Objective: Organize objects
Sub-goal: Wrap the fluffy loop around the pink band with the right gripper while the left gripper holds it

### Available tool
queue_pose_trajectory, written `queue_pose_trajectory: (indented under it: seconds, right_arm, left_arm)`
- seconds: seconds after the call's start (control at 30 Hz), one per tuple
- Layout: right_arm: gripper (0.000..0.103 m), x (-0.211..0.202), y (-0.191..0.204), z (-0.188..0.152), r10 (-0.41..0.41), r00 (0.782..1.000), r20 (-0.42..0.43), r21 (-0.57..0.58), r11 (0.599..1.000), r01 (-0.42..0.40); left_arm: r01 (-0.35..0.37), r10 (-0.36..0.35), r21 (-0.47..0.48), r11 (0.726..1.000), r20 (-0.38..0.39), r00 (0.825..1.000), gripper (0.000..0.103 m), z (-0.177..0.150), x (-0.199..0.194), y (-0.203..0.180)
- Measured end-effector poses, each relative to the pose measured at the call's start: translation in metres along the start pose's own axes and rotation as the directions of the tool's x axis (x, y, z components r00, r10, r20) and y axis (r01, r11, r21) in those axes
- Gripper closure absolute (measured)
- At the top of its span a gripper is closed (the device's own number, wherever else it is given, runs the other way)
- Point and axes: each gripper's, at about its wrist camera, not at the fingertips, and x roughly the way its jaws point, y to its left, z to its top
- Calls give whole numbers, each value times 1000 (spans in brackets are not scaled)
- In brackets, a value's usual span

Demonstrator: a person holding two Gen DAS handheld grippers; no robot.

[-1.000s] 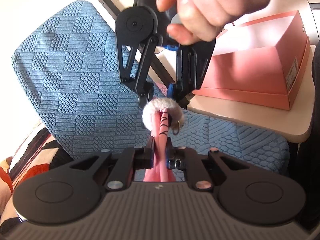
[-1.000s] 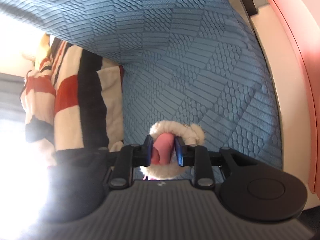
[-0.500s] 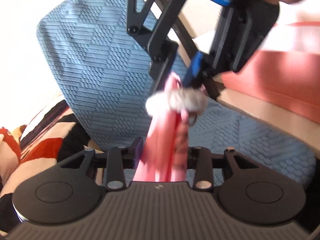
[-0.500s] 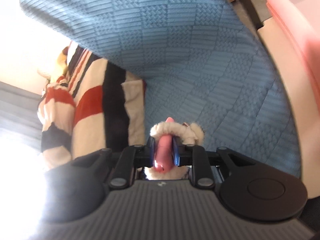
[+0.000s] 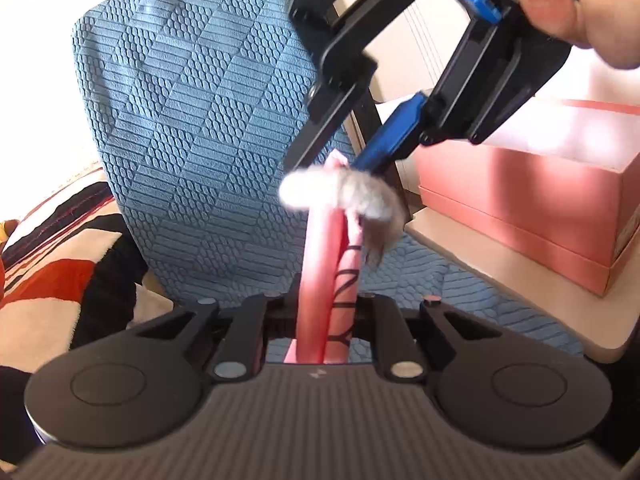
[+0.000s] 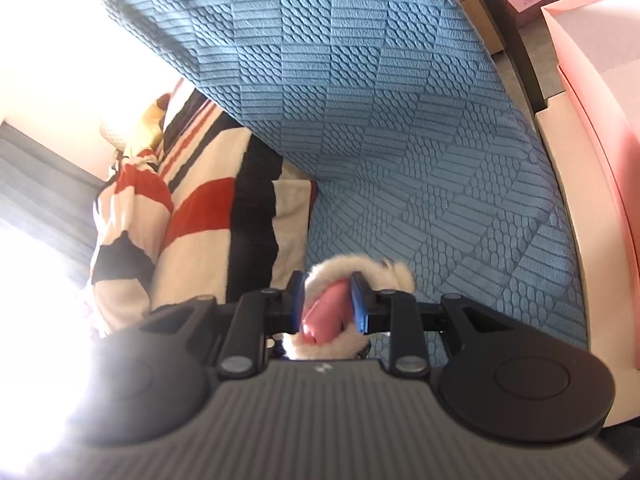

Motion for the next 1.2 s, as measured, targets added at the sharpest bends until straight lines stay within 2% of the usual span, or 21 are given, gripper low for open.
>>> queue_pose_trajectory:
  seconds: [0.1,0.2,0.33,0.53,0.67,0.8,0.93,1.2]
  right_arm:
    - [75,-4,-2,1,7,1000,6,17,1000,-7]
    - [87,-5,-8,1,7,1000,9,60,998,-8]
    - [87,-2,-9,-1,26,1000,-2,90,996,-25]
    - [85,-5,-10,2,-20,999,-48,132,991,26]
    - [84,-3,-7,7,-49,996,-69,112,992,56]
    - [82,6,-18,17,-64,988,-141,195,977,91]
    - [82,13,-19,23,-76,977,-198,178,978,112]
    - [81,25,-13,23,-121,962,-246,133,979,157]
  left_arm:
    - [1,-1,-7,1000,6,1000,88,0,-1,1]
    - [10,-10,-1,1000,8,1000,88,-1,0,0]
    - [10,-10,28,1000,15,1000,88,-3,-1,-4]
    - [7,-13,103,995,54,998,90,-6,-11,-18]
    - [-8,-5,145,989,85,996,92,-7,-18,-27]
    - [-8,-13,190,982,107,994,93,-10,-22,-35]
    - [-16,-9,201,979,123,992,94,-11,-25,-38]
    - [-27,-10,226,974,162,987,95,-12,-31,-45]
